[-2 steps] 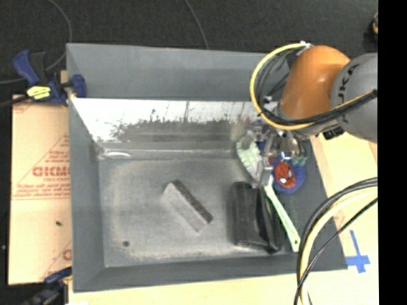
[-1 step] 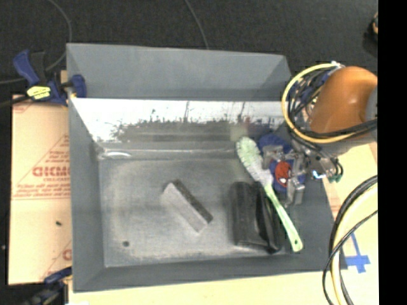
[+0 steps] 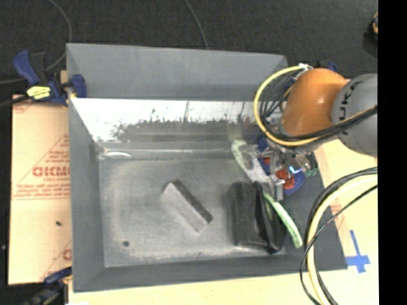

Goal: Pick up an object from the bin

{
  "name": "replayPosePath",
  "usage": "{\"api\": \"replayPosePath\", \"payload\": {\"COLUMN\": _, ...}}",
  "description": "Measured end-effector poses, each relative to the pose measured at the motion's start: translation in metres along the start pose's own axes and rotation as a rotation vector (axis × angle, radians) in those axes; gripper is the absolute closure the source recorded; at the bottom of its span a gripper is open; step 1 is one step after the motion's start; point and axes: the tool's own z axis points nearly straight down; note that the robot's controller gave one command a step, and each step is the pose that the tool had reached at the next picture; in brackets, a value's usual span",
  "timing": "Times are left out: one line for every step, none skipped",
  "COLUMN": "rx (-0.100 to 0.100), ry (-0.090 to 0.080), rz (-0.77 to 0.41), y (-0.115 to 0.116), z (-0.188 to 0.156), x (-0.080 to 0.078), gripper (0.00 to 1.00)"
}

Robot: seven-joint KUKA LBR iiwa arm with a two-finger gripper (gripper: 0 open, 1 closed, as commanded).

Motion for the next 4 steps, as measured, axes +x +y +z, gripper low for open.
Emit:
{"api": "replayPosePath", "payload": {"rx": 0.002, "ry": -0.004, "rz": 0.027, "y": 0.032, "z": -0.034, "x": 0.079, "gripper": 0.00}}
{"api": "replayPosePath", "payload": {"rx": -0.010, "ry": 0.010, "rz": -0.253, "y": 0.014, "z": -0.011, "x": 0.012, "gripper": 0.00}}
{"api": "replayPosePath", "payload": {"rx": -0.020, "ry": -0.011, "rz": -0.306, "y": 0.004, "z": 0.001, "x": 0.021, "gripper": 0.00}}
{"api": "replayPosePath", "payload": {"rx": -0.002, "ry": 0.001, "rz": -0.282, "y": 0.034, "z": -0.013, "x": 0.008, "gripper": 0.00}}
